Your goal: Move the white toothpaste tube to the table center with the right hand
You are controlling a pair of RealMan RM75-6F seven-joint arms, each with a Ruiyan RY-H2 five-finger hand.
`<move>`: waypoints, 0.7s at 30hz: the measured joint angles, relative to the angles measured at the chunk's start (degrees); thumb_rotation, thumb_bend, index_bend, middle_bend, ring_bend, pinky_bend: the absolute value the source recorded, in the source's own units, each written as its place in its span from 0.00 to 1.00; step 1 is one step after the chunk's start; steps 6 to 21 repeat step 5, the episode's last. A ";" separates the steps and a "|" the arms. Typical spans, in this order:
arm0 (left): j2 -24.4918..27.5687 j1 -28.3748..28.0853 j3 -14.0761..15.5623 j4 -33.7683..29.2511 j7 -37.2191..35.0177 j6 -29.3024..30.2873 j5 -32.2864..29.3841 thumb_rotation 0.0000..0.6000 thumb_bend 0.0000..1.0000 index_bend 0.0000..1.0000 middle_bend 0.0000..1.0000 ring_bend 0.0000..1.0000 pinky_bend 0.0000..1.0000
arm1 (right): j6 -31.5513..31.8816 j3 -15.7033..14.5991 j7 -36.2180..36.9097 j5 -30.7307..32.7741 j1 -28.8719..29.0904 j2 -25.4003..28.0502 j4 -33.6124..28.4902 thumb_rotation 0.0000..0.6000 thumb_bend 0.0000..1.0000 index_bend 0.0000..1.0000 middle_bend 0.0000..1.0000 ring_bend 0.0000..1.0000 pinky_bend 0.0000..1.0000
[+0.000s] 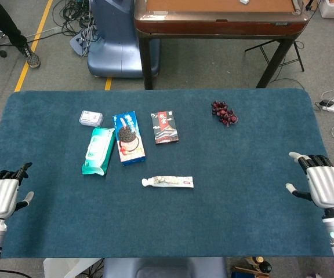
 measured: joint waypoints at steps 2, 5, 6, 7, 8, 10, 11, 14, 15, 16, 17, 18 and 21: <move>0.16 0.88 0.32 -1.05 0.32 0.69 1.03 1.00 0.24 0.15 0.37 0.35 0.21 | 0.72 -0.84 0.13 -0.71 -1.81 0.31 -0.40 1.00 0.26 0.24 0.35 0.26 0.21; 0.39 1.59 0.70 -2.17 1.04 1.06 2.13 1.00 0.24 0.15 0.37 0.35 0.21 | 2.40 -1.47 0.31 -1.73 -4.35 0.40 -0.62 1.00 0.26 0.26 0.35 0.26 0.21; 0.39 1.59 0.70 -2.17 1.04 1.06 2.13 1.00 0.24 0.15 0.37 0.35 0.21 | 2.40 -1.47 0.31 -1.73 -4.35 0.40 -0.62 1.00 0.26 0.26 0.35 0.26 0.21; 0.39 1.59 0.70 -2.17 1.04 1.06 2.13 1.00 0.24 0.15 0.37 0.35 0.21 | 2.40 -1.47 0.31 -1.73 -4.35 0.40 -0.62 1.00 0.26 0.26 0.35 0.26 0.21; 0.39 1.59 0.70 -2.17 1.04 1.06 2.13 1.00 0.24 0.15 0.37 0.35 0.21 | 2.40 -1.47 0.31 -1.73 -4.35 0.40 -0.62 1.00 0.26 0.26 0.35 0.26 0.21; 0.39 1.59 0.70 -2.17 1.04 1.06 2.13 1.00 0.24 0.15 0.37 0.35 0.21 | 2.40 -1.47 0.31 -1.73 -4.35 0.40 -0.62 1.00 0.26 0.26 0.35 0.26 0.21; 0.39 1.59 0.70 -2.17 1.04 1.06 2.13 1.00 0.24 0.15 0.37 0.35 0.21 | 2.40 -1.47 0.31 -1.73 -4.35 0.40 -0.62 1.00 0.26 0.26 0.35 0.26 0.21; 0.39 1.59 0.70 -2.17 1.04 1.06 2.13 1.00 0.24 0.15 0.37 0.35 0.21 | 2.40 -1.47 0.31 -1.73 -4.35 0.40 -0.62 1.00 0.26 0.26 0.35 0.26 0.21; 0.39 1.59 0.70 -2.17 1.04 1.06 2.13 1.00 0.24 0.15 0.37 0.35 0.21 | 2.40 -1.47 0.31 -1.73 -4.35 0.40 -0.62 1.00 0.26 0.26 0.35 0.26 0.21; 0.39 1.59 0.70 -2.17 1.04 1.06 2.13 1.00 0.24 0.15 0.37 0.35 0.21 | 2.40 -1.47 0.31 -1.73 -4.35 0.40 -0.62 1.00 0.26 0.26 0.35 0.26 0.21; 0.39 1.59 0.70 -2.17 1.04 1.06 2.13 1.00 0.24 0.15 0.37 0.35 0.21 | 2.40 -1.47 0.31 -1.73 -4.35 0.40 -0.62 1.00 0.26 0.26 0.35 0.26 0.21; 0.39 1.59 0.70 -2.17 1.04 1.06 2.13 1.00 0.24 0.15 0.37 0.35 0.21 | 2.40 -1.47 0.31 -1.73 -4.35 0.40 -0.62 1.00 0.26 0.26 0.35 0.26 0.21; 0.39 1.59 0.70 -2.17 1.04 1.06 2.13 1.00 0.24 0.15 0.37 0.35 0.21 | 2.40 -1.47 0.31 -1.73 -4.35 0.40 -0.62 1.00 0.26 0.26 0.35 0.26 0.21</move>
